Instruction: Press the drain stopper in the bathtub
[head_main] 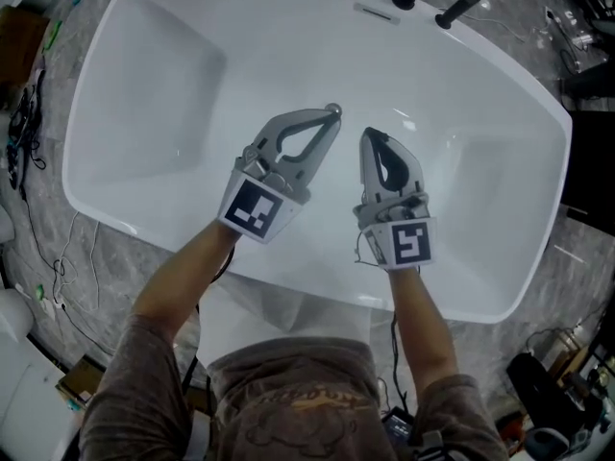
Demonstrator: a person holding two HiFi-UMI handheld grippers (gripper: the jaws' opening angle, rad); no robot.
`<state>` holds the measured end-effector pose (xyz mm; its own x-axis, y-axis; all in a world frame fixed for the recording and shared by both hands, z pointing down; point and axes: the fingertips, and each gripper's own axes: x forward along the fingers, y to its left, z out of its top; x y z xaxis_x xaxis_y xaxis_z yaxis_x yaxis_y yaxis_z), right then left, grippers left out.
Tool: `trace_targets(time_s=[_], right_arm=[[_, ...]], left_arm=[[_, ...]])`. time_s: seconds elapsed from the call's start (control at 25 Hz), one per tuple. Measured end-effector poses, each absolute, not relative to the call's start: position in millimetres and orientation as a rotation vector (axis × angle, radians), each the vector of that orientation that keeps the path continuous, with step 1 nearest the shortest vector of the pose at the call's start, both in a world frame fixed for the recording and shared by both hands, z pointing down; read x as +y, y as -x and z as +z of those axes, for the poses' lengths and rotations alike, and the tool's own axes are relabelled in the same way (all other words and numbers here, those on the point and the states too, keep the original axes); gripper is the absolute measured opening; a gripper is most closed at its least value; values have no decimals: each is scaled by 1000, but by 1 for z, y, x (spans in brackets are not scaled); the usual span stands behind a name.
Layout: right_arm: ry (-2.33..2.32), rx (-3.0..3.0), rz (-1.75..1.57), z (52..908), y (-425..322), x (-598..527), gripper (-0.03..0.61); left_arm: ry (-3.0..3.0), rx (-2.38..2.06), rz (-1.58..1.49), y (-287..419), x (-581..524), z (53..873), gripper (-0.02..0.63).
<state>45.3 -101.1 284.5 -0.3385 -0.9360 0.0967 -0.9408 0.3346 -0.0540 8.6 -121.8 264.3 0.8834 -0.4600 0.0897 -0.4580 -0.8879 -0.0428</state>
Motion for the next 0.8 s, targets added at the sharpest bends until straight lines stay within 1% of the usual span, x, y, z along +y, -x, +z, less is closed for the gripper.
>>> trace_targets(time_s=[0.24, 0.8], right_arm=[[-1792, -2505, 146, 313, -40, -116, 0], [-1798, -2484, 144, 389, -45, -141, 0]], left_arm=[[3053, 724, -122, -3, -139, 296, 0], [3077, 652, -93, -23, -163, 366, 0]])
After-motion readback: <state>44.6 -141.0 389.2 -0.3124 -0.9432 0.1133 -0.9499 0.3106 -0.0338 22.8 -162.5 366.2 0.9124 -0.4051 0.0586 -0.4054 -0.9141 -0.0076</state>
